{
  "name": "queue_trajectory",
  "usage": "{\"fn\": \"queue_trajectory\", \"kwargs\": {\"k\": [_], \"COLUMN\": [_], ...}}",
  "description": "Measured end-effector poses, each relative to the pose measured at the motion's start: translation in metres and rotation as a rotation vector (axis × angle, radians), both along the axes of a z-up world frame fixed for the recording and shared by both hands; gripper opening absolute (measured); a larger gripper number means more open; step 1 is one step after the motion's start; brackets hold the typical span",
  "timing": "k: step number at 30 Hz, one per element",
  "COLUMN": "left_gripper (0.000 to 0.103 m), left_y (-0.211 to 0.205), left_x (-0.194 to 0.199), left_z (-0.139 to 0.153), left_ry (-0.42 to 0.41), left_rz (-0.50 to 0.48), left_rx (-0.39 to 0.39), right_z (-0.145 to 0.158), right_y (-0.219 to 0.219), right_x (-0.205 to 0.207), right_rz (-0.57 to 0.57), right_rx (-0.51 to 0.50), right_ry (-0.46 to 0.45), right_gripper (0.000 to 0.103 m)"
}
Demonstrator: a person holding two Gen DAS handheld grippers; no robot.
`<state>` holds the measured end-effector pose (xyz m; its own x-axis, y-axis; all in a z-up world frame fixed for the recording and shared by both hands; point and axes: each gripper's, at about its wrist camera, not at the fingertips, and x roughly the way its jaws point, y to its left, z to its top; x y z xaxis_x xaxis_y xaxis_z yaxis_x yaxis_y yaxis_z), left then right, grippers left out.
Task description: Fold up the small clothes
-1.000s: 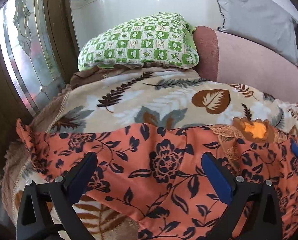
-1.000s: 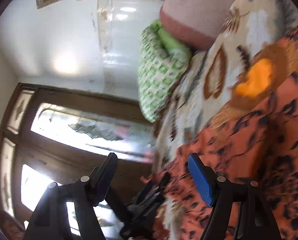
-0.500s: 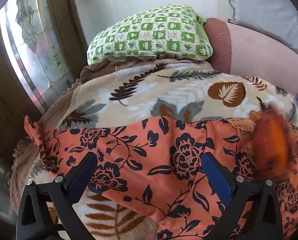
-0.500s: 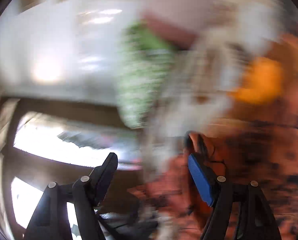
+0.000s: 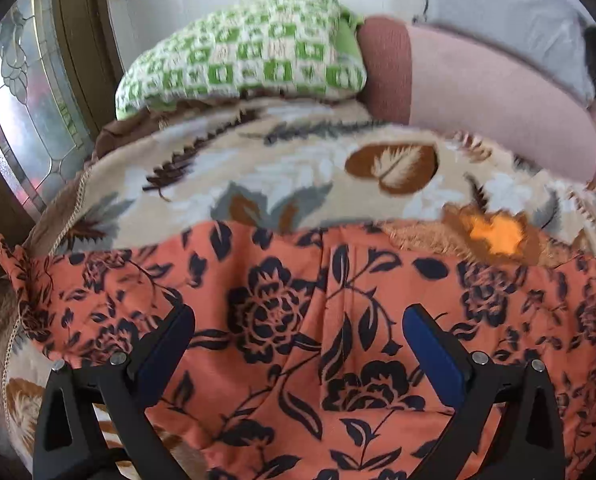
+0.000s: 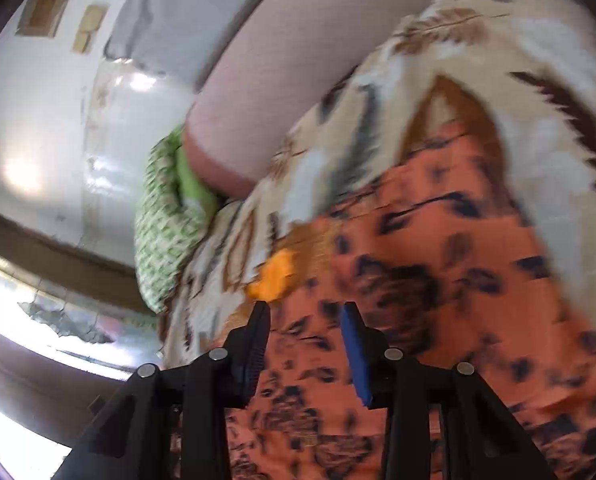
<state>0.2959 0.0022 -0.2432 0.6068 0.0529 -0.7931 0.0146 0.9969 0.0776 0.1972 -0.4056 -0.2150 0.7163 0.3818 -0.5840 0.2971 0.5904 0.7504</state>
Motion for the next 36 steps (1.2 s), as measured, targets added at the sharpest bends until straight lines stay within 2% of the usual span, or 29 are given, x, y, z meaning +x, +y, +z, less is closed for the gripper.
{"fn": "queue_trajectory", "kwargs": {"k": [3,5,6,8,11,14,16,19,20,22,24,27,29,31,33,34,36], "left_gripper": [0.103,0.103,0.103,0.103,0.103,0.103,0.103,0.103,0.103,0.103,0.103,0.103,0.103,0.103,0.103,0.103,0.103], "left_y": [-0.012,-0.013,-0.01,-0.009,-0.007,-0.005,-0.003,-0.001,0.001,0.008,0.019,0.042,0.065,0.089,0.128,0.145,0.189], "left_x": [0.007,0.009,0.008,0.007,0.005,0.005,0.005,0.005,0.004,0.003,0.001,-0.002,-0.004,-0.007,-0.013,-0.017,-0.033], "left_z": [-0.026,-0.042,-0.041,-0.037,-0.038,-0.037,-0.036,-0.035,-0.034,-0.029,-0.019,-0.006,0.0,0.002,0.005,0.006,0.011], "left_ry": [0.097,0.155,0.148,0.148,0.149,0.156,0.158,0.157,0.154,0.138,0.103,0.073,0.064,0.065,0.071,0.072,0.068], "left_rz": [0.018,0.024,0.031,0.032,0.038,0.037,0.036,0.027,0.028,0.038,0.067,0.13,0.182,0.233,0.308,0.341,0.426], "left_rx": [0.109,0.139,0.125,0.13,0.142,0.128,0.125,0.127,0.127,0.123,0.123,0.114,0.118,0.131,0.121,0.107,0.073], "right_z": [-0.021,-0.043,-0.051,-0.048,-0.025,-0.006,-0.007,-0.047,-0.055,-0.05,-0.033,-0.011,-0.017,-0.039,-0.037,-0.031,-0.017], "right_y": [-0.02,-0.035,-0.04,-0.047,-0.044,-0.034,-0.025,-0.026,-0.031,-0.041,-0.042,-0.029,-0.013,0.007,0.019,0.026,0.046], "right_x": [-0.003,-0.003,-0.003,-0.004,0.002,0.013,0.03,0.062,0.067,0.064,0.055,0.034,0.027,0.028,0.019,0.016,0.012], "right_rz": [-0.05,-0.086,-0.094,-0.11,-0.139,-0.093,-0.069,-0.032,-0.042,-0.097,-0.117,-0.071,-0.013,0.052,0.026,0.021,0.034], "right_rx": [-0.029,-0.071,-0.056,-0.034,-0.151,-0.15,-0.182,-0.116,-0.075,-0.005,-0.041,-0.104,-0.09,-0.145,-0.229,-0.256,-0.261], "right_ry": [0.056,0.16,0.163,0.153,0.132,0.075,0.094,0.202,0.182,0.157,0.122,0.056,0.078,0.199,0.175,0.193,0.172], "right_gripper": [0.038,0.019,0.015,0.015,0.021,0.021,0.021,0.018,0.018,0.019,0.021,0.021,0.021,0.02,0.02,0.022,0.022]}}
